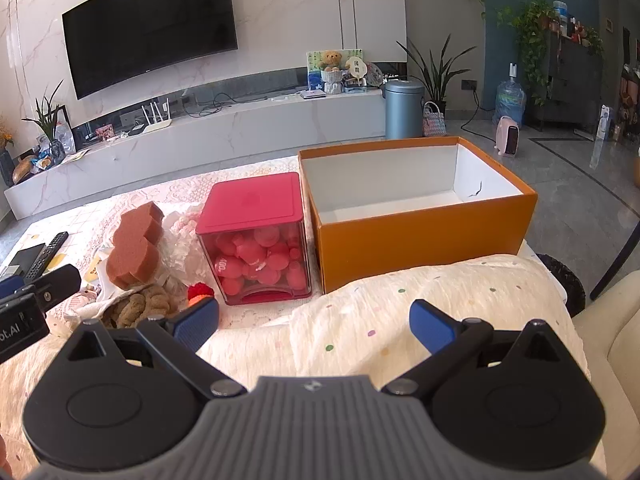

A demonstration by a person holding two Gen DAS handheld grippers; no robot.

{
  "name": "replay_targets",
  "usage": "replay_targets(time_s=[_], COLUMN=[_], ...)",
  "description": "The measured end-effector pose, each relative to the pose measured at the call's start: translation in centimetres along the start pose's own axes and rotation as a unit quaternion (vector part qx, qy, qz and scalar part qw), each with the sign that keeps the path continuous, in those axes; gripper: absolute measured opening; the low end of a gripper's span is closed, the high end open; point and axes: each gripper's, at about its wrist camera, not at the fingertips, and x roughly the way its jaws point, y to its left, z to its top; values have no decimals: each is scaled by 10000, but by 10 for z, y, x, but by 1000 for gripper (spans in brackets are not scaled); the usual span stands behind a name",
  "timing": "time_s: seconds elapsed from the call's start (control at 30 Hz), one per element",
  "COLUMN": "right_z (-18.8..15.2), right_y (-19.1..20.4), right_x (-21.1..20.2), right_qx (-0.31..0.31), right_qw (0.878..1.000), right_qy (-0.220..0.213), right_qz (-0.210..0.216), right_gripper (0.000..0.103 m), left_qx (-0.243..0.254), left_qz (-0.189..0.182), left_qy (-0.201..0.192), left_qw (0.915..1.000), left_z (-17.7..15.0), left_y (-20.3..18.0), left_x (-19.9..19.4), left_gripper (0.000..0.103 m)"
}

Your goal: Organize soft objects

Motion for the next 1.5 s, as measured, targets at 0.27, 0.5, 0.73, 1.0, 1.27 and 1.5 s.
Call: replay_targets(time_s=[0.27,0.5,0.73,1.0,1.27,1.5], right_z=[0,-1,-1,-2,-2,-2], right_y=[0,0,1,2,2,2], right_x=[1,1,2,2,3,3], right_qx=[-3,-10,-18,-48,-25,-19], right_qw=[10000,10000,10000,9999,9999,9999], right_qy=[24,38,63,101,122,123], right_qz=[13,18,15,37,43,44], right_gripper=[100,100,100,100,100,100], left_qx=[2,23,8,13,18,-6], left_qz=[-4,-7,-2,1,-8,-21], left_qy=[34,41,50,72,87,117], left_qw=[10000,10000,10000,10000,10000,9999], left_z=[-1,-2,-3,-4,-5,-5], left_y=[0,-1,-1,-2,-3,-2], left_x=[1,2,2,2,2,2], left_gripper=[99,99,99,99,99,99])
